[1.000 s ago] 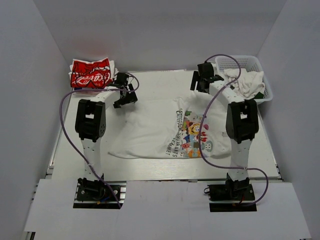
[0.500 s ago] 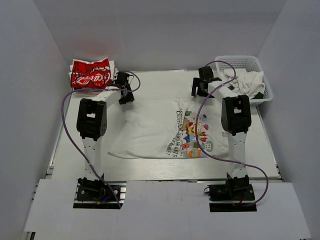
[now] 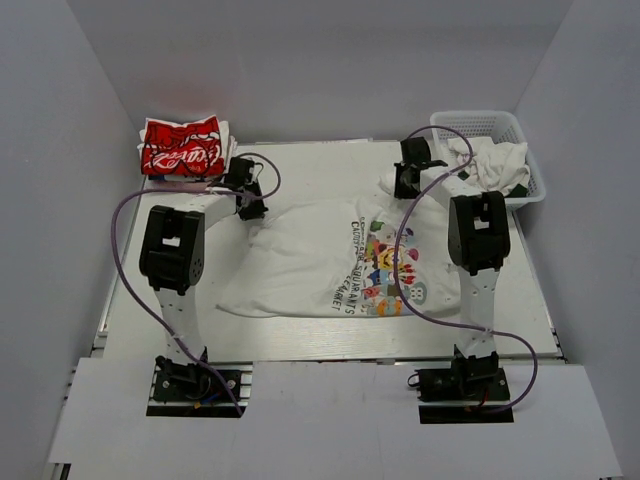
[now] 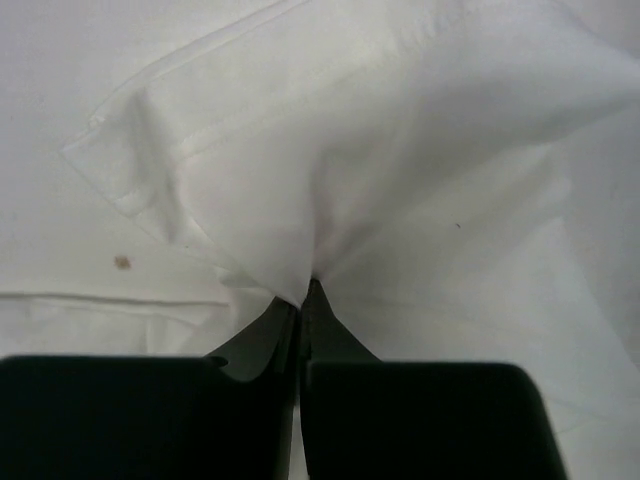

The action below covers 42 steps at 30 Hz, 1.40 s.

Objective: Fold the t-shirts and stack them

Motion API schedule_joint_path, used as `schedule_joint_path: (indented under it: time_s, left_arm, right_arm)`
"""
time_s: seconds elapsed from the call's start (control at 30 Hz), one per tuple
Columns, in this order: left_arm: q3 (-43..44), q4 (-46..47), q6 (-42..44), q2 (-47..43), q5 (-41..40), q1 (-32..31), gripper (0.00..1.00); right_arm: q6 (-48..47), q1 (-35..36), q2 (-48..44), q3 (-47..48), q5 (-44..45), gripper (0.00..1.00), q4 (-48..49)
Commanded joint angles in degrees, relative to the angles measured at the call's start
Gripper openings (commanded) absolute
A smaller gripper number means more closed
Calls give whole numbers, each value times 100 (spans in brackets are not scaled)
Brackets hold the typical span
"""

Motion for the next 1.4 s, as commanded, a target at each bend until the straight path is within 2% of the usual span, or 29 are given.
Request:
schedule_joint_path:
  time_s: [0.0,0.07,0.13,0.27,0.3,0.37,0.4,0.43,0.57,0.77,0.9,1.0,1.23,1.37]
  left_arm:
    - [-497,346,61,-1149,-119,-58,0]
    - [-735,575,8,-1703,-120,-58,0]
    - [-788,715,8,-2037,-120,-58,0]
    - [-1033,935,8,-2951,-120,-111,0]
    - [-1156,936,8,-3344,-120,-111,0]
    - [-1210,936,-45,-3759,-208,-111,0]
    - [-1358,936,-45,-3961,-208,-111,0]
    - [-1420,936,-45,-4425,-260,-111,0]
    - [-1404,762,-45,-5471,-375,-111,0]
    - [-614,383,8,-6563,-515,-111,0]
    - [81,-127,8,-7249,-472,-111,0]
    - [494,-294,-45,-7609,-7,-32,0]
    - [1663,-760,-98,-7857,705,21,0]
    - [2374,-1023,-98,-7857,830,21,0]
  right_arm:
    - [-199,-1,-941,-438,-115,0,317]
    - [-190,16,-1477,-1131,-176,0,608]
    - [-216,60,-1717,-1283,-176,0,715]
    - [-252,113,-2763,-1704,-255,0,873]
    - [-269,139,-3321,-1792,-316,0,926]
    - [-304,201,-3729,-2153,-404,0,1137]
    - [-322,210,-4314,-2249,-439,0,1216]
    - [-331,227,-4529,-2407,-422,0,1251]
    - [-305,306,-5793,-2461,-501,0,1252]
    - [-340,350,-7366,-2251,-765,0,1129]
    - [-357,333,-8089,-1436,-906,0,646]
    - [-375,306,-8362,-1118,-1309,0,339]
    - [-366,289,-8758,183,-1564,0,-242]
    - [-296,271,-8890,534,-1732,0,-269]
